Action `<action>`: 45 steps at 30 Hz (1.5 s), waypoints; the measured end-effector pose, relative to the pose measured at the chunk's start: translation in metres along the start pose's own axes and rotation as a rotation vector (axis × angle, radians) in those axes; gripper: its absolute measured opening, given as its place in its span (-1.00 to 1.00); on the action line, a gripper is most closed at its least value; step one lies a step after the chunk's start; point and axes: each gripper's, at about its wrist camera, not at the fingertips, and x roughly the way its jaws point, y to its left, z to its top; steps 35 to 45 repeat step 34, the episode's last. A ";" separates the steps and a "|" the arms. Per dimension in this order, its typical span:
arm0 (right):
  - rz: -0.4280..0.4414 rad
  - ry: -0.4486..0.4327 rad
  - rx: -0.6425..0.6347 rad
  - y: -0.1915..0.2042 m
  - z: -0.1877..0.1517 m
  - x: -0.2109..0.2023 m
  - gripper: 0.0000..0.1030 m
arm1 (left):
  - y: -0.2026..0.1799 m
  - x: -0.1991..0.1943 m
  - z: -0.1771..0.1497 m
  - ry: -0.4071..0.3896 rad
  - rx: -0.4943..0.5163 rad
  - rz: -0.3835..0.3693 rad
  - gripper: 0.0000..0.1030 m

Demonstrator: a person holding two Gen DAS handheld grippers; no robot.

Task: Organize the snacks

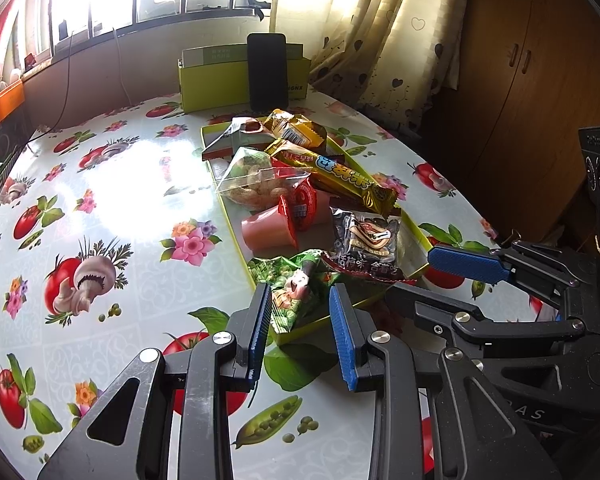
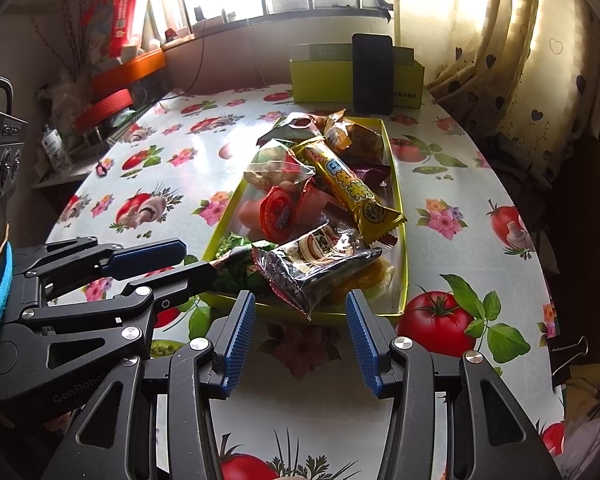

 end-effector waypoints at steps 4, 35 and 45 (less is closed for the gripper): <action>0.001 0.001 0.000 0.000 0.000 0.000 -0.11 | 0.000 0.000 0.000 0.001 0.000 0.000 -0.39; 0.001 0.001 -0.001 -0.001 0.000 0.000 -0.11 | 0.002 -0.002 -0.002 -0.007 -0.008 -0.004 -0.39; 0.001 0.001 -0.001 -0.001 0.000 0.000 -0.11 | 0.002 -0.002 -0.002 -0.007 -0.008 -0.004 -0.39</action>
